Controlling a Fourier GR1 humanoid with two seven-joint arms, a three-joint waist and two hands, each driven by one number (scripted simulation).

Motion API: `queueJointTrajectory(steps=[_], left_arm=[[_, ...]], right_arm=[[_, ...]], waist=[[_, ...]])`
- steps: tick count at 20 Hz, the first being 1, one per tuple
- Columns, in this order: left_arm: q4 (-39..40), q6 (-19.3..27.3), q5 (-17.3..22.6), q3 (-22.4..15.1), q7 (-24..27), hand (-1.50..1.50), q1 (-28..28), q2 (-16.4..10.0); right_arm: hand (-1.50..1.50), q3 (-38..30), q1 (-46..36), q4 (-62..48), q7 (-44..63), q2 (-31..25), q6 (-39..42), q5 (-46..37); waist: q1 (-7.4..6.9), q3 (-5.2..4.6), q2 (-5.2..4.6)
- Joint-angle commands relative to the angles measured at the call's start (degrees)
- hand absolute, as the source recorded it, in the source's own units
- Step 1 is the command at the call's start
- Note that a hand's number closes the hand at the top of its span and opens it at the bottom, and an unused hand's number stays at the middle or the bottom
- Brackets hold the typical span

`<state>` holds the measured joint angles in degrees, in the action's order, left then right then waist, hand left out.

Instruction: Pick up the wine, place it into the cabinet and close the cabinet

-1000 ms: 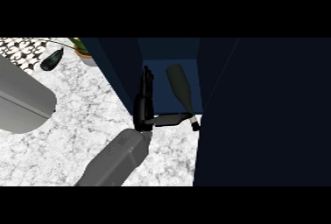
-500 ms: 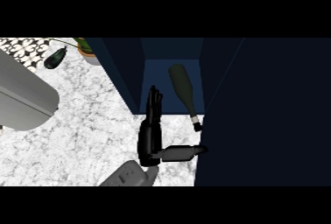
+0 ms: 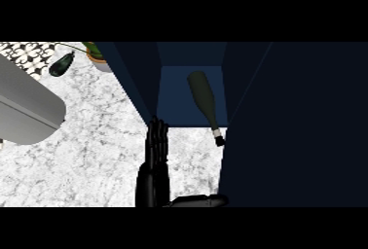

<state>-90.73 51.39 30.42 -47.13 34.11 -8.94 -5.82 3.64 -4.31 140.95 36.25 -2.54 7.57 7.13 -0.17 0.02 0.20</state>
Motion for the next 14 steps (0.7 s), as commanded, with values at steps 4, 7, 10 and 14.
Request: queueJointTrajectory(steps=[4, 7, 10, 14], left_arm=[[-14.8, 0.7, -3.1, -3.5, -3.9, -1.50, 7.3, -8.0], [-19.2, -5.4, -1.3, -2.0, -3.9, -1.50, 11.0, -14.6], [-17.7, -10.4, -0.8, -0.3, 1.3, -1.50, 14.7, -16.1], [-22.0, -12.3, -1.0, 0.1, 1.0, -1.50, 18.1, -19.8]], right_arm=[[-1.50, 3.1, 2.6, 4.6, 3.0, 0.8, 1.3, 4.9], [1.50, 1.2, 0.6, 0.7, 2.0, -0.1, 3.1, 7.8], [1.50, 3.9, 3.5, 4.7, 4.9, -1.2, 5.0, 7.8], [1.50, 1.2, 2.6, 5.3, 4.6, -3.1, 7.0, 10.0]], waist=[[0.01, 0.01, 0.05], [-0.16, 0.01, -0.06], [0.10, -0.05, -0.06], [0.01, -0.04, -0.09]])
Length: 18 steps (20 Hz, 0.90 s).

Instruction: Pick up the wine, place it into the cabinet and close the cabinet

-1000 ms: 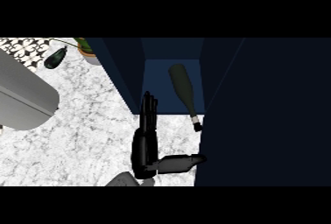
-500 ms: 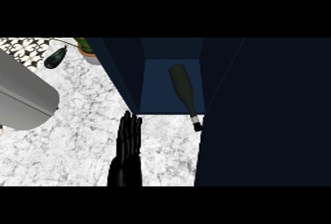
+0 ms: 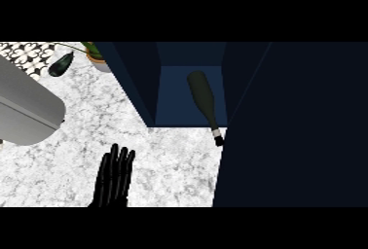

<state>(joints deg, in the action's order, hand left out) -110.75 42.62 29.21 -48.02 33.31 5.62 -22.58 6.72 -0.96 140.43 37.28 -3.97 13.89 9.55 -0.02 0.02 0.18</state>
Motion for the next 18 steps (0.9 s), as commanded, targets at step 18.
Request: queueJointTrajectory(steps=[18], left_arm=[[-12.4, -14.4, 11.6, 20.9, 2.1, -1.50, 14.5, -16.0]], right_arm=[[1.50, 26.7, 5.6, 7.2, 8.3, 4.0, 0.6, 0.6]], waist=[[-0.41, -0.12, 0.34]])
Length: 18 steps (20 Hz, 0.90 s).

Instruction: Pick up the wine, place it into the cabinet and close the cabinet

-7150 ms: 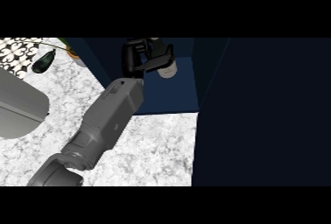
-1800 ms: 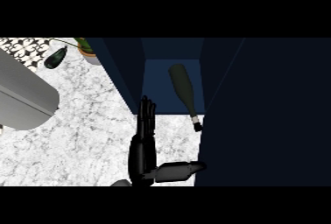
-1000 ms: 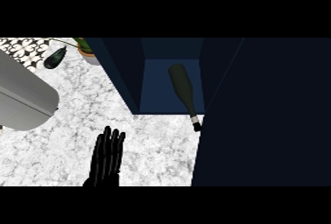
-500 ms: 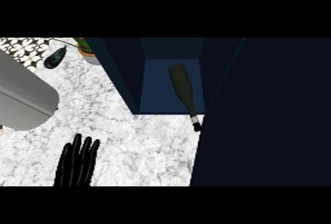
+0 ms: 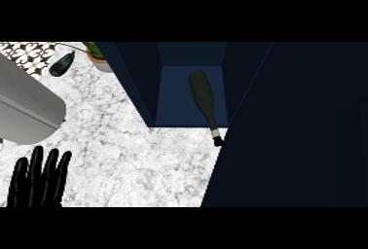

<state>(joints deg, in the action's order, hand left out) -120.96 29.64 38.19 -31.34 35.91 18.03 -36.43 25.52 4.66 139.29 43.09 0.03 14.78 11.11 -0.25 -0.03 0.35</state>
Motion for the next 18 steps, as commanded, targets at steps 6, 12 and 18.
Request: queueJointTrajectory(steps=[6, 12, 18], left_arm=[[2.3, -12.1, 8.2, 13.6, 3.1, -1.50, 8.5, -5.5], [-1.1, -13.6, 11.7, 20.4, -1.2, -1.50, 9.4, -8.7], [3.7, -18.6, 11.6, 21.8, 0.2, -1.50, 9.1, -8.6]], right_arm=[[1.50, 17.8, 1.8, 9.6, 3.4, 0.0, -3.3, -4.6], [1.50, 28.4, -2.9, 6.5, 2.4, -0.1, -14.1, -12.8], [1.50, 32.3, -5.1, 0.7, -3.8, -0.2, -18.9, -17.3]], waist=[[-0.04, -0.13, 0.27], [-0.04, -0.09, 0.23], [0.20, -0.17, 0.34]])
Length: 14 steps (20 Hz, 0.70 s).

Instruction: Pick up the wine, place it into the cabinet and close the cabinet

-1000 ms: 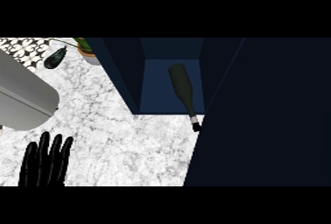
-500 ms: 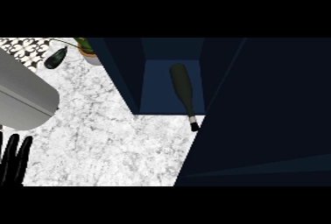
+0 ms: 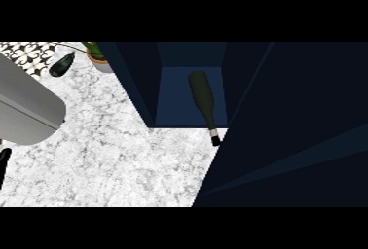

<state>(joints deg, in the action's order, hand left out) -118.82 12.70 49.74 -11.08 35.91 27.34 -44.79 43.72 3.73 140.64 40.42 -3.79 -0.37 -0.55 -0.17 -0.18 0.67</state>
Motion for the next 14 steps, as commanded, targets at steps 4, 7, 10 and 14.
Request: queueJointTrajectory(steps=[4, 7, 10, 14], left_arm=[[-2.9, -1.1, 2.6, 3.2, -3.7, -1.50, 0.2, -1.6], [2.2, -5.1, 5.3, 5.7, -4.5, -1.50, -2.5, -1.3], [0.0, -3.8, 5.4, 4.5, -6.5, -1.50, -2.1, -0.9], [-0.4, -3.3, 3.5, 2.4, -7.0, -1.50, -3.8, 1.0]], right_arm=[[1.50, 13.9, -12.6, -3.9, 0.2, 3.6, -9.3, -7.3], [1.50, 14.4, -17.7, -6.4, 0.1, 3.6, -15.2, -9.6], [1.50, 13.6, -23.3, -9.4, 1.3, 3.5, -19.0, -9.3], [1.50, 8.3, -30.8, -13.1, 2.5, 3.3, -21.0, -5.1]], waist=[[-0.83, 0.03, -0.10], [-0.44, -0.02, -0.31], [-1.07, -0.03, -0.35], [-1.28, 0.01, -0.73]])
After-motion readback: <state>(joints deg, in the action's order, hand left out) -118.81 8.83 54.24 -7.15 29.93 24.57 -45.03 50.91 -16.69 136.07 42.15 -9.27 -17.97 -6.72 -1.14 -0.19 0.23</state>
